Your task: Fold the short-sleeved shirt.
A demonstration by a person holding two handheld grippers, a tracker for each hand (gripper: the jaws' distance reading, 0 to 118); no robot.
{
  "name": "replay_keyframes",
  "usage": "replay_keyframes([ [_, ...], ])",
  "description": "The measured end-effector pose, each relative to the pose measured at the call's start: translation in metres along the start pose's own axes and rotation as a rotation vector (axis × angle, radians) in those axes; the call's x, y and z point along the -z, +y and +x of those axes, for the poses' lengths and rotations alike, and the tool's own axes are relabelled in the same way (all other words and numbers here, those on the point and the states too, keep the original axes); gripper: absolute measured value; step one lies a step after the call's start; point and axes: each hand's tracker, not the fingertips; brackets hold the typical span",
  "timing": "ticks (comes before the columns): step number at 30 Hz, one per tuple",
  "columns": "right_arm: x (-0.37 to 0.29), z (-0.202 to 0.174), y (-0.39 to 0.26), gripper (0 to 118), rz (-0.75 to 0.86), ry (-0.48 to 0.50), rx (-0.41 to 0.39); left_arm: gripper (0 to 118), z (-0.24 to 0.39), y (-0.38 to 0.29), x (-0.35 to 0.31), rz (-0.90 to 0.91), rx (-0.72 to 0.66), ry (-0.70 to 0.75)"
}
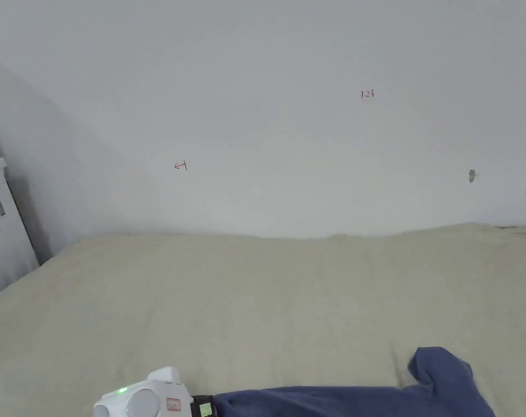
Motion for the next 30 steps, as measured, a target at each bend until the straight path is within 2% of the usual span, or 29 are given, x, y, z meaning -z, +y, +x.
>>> replay_keyframes([
  [2, 0.004, 0.001, 0.005, 4, 0.002, -0.006, -0.015, 49, 0.002, -0.004, 0.003, 0.028, 0.077, 0.043],
  [5, 0.016, 0.004, 0.023, 4, 0.015, 0.004, -0.041, 24, 0.019, -0.010, 0.006, 0.029, 0.263, 0.114],
  [7, 0.032, 0.006, 0.048, 5, 0.038, 0.027, -0.094, 17, 0.034, -0.016, 0.008, 0.022, 0.393, 0.132],
  [9, 0.059, 0.011, 0.082, 10, 0.084, 0.029, -0.139, 16, 0.042, -0.024, 0.013, 0.005, 0.503, 0.184],
  [10, 0.077, 0.011, 0.105, 18, 0.071, 0.011, -0.146, 16, 0.045, -0.028, 0.017, -0.011, 0.559, 0.198],
  [11, 0.096, 0.011, 0.125, 32, 0.053, -0.029, -0.180, 16, 0.048, -0.029, 0.020, -0.015, 0.593, 0.208],
  [13, 0.138, 0.011, 0.161, 68, 0.076, -0.043, -0.213, 16, 0.051, -0.027, 0.023, -0.039, 0.607, 0.219],
  [14, 0.162, 0.015, 0.178, 71, 0.048, -0.038, -0.203, 16, 0.051, -0.025, 0.024, -0.039, 0.589, 0.215],
  [19, 0.270, 0.017, 0.243, 71, -0.012, -0.010, -0.150, 16, 0.041, -0.021, 0.024, -0.049, 0.548, 0.180],
  [22, 0.337, 0.006, 0.280, 71, -0.062, -0.041, -0.181, 16, 0.037, -0.019, 0.023, -0.050, 0.520, 0.160],
  [24, 0.374, -0.003, 0.296, 71, -0.104, -0.119, -0.199, 16, 0.035, -0.018, 0.023, -0.050, 0.510, 0.153],
  [25, 0.391, -0.008, 0.301, 71, -0.106, -0.140, -0.248, 16, 0.035, -0.018, 0.022, -0.050, 0.507, 0.149],
  [28, 0.430, -0.012, 0.301, 70, -0.162, -0.175, -0.243, 16, 0.029, -0.019, 0.021, -0.041, 0.497, 0.130],
  [29, 0.438, -0.011, 0.297, 67, -0.188, -0.180, -0.245, 16, 0.028, -0.019, 0.021, -0.035, 0.487, 0.122],
  [30, 0.443, -0.011, 0.292, 52, -0.192, -0.172, -0.231, 16, 0.025, -0.019, 0.020, -0.026, 0.470, 0.112],
])
